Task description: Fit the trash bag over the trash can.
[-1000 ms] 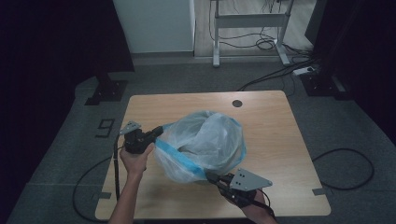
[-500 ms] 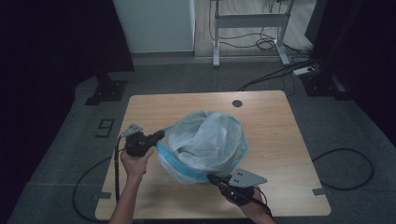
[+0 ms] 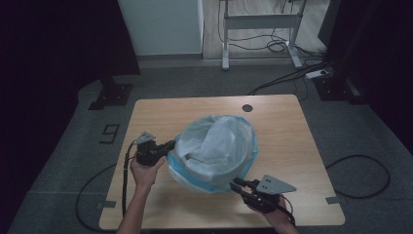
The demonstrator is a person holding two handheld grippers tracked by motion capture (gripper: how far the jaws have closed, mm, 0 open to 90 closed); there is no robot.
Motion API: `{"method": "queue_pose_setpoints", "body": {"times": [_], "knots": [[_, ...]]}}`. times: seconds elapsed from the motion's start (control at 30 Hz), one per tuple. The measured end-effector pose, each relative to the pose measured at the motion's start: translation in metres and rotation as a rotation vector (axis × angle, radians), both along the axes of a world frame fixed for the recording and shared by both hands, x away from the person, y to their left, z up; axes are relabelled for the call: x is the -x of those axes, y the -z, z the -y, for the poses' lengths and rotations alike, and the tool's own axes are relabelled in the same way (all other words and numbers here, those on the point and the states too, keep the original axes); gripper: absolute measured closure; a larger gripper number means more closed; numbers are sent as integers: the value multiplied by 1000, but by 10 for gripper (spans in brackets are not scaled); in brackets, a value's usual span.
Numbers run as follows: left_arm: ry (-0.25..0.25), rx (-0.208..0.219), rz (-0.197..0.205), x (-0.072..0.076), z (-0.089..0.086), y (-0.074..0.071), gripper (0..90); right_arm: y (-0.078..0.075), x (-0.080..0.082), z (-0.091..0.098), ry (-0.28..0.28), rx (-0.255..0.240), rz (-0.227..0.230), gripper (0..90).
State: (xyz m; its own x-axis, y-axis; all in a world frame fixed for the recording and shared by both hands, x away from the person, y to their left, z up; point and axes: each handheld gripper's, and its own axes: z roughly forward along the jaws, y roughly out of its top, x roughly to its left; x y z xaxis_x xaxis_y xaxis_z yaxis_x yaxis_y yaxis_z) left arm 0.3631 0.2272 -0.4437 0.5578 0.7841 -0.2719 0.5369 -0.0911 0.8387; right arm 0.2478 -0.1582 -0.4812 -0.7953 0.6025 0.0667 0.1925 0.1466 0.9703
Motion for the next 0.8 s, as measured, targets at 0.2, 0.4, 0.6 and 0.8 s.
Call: {"method": "queue_pose_setpoints", "body": {"times": [0.2,0.4,0.6,0.8], "knots": [[-2,-3,2,1,1,0,872,-18,-14,38,149,2,46,552],[0,-2,2,0,3,1,872,-26,-42,52,153,43,34,487],[-1,0,5,0,3,1,873,-25,-60,52,119,40,-8,458],[-2,3,8,0,2,0,873,-21,-64,46,118,50,-36,414]]}}
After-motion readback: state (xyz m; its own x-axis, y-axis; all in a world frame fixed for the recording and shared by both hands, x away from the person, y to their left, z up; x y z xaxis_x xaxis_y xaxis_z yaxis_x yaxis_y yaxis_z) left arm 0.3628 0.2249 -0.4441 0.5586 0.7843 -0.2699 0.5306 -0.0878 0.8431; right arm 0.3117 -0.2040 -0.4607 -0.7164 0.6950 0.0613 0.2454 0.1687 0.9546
